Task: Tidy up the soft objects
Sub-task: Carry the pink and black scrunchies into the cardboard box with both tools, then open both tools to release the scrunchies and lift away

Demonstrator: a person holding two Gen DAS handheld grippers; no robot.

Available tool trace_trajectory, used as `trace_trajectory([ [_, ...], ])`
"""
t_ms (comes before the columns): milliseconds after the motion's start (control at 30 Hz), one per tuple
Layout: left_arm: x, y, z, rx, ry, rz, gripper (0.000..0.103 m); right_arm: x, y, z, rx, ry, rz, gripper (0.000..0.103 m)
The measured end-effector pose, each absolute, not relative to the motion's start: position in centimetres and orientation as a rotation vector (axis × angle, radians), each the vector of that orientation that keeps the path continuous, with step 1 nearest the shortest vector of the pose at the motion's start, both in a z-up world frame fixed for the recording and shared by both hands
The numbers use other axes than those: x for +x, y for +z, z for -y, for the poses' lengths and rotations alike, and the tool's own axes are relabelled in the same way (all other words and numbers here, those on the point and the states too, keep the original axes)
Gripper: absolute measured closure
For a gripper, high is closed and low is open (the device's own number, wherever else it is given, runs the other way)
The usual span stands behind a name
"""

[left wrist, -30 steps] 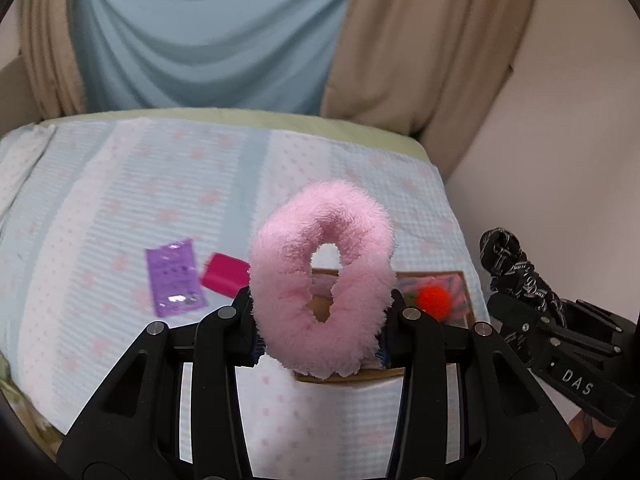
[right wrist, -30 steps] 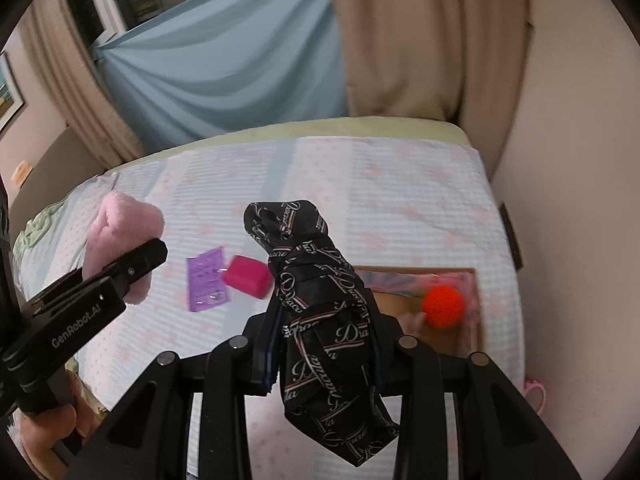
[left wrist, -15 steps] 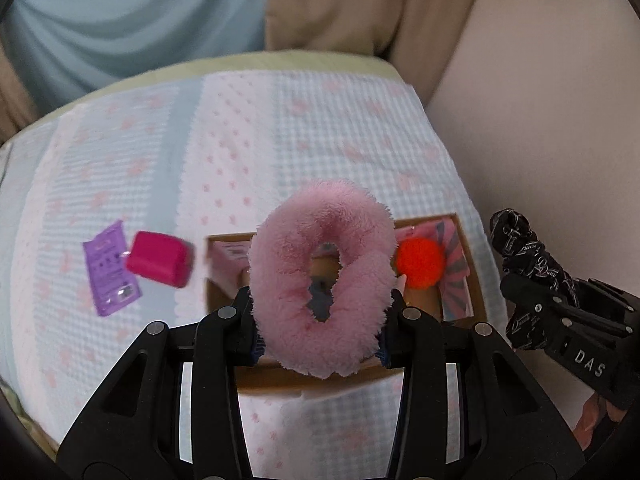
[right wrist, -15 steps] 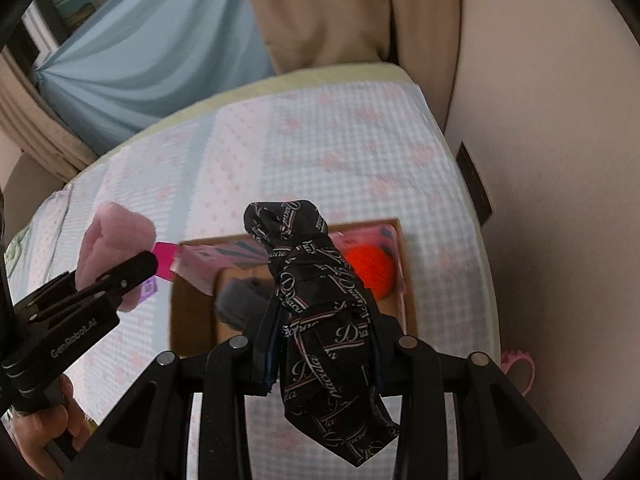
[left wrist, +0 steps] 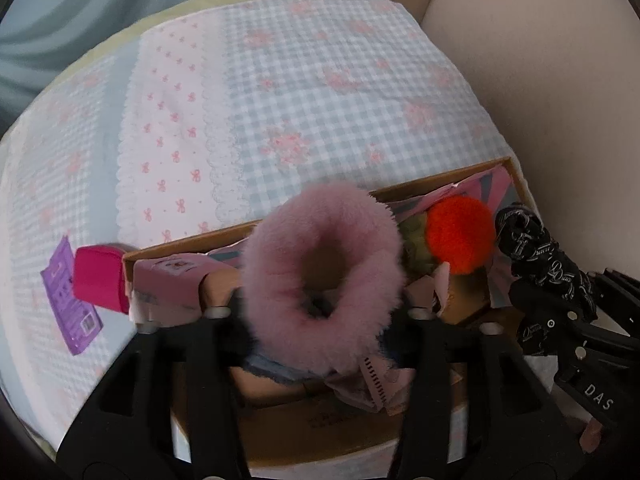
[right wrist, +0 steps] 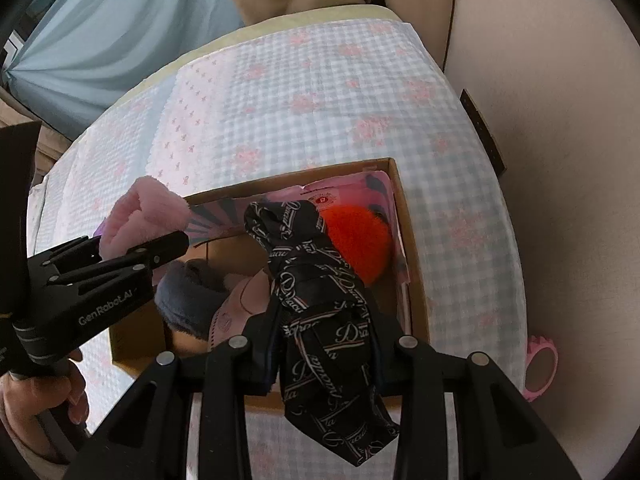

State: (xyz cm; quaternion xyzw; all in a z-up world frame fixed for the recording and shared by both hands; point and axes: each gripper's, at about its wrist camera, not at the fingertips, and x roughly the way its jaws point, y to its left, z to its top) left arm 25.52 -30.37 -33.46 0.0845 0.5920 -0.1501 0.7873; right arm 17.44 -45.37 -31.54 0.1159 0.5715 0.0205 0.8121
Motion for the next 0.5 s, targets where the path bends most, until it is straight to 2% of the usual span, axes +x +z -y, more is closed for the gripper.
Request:
trace_trajectory([
  [33, 25.5, -33.3, 30.3, 0.195, -0.313, -1.275, 0.011, 17.4, -31.6, 45.2, 0.244, 0.048, -1.209, 0.053],
  [67, 25.6, -33.2, 30.1, 0.216, -0.293, -1.264, 0.0, 17.5, -31.6, 45.1, 0.24, 0.054, -1.199, 0.042],
  [100, 25.6, -32.9, 29.8, 0.215, -0.298, -1.248, 0.0, 17.5, -31.7, 44.9, 0.233, 0.062, -1.193, 0.016],
  [133, 25.6, -32.6, 29.4, 0.206, -0.311, -1.237, 0.0, 17.4, -31.7, 44.7, 0.225, 0.068, -1.192, 0.0],
  [500, 25.6, -31.7, 25.8, 0.142, -0.258, -1.246, 0.0, 16.6, -32.0, 43.0, 0.178, 0.081, -1.198, 0.0],
])
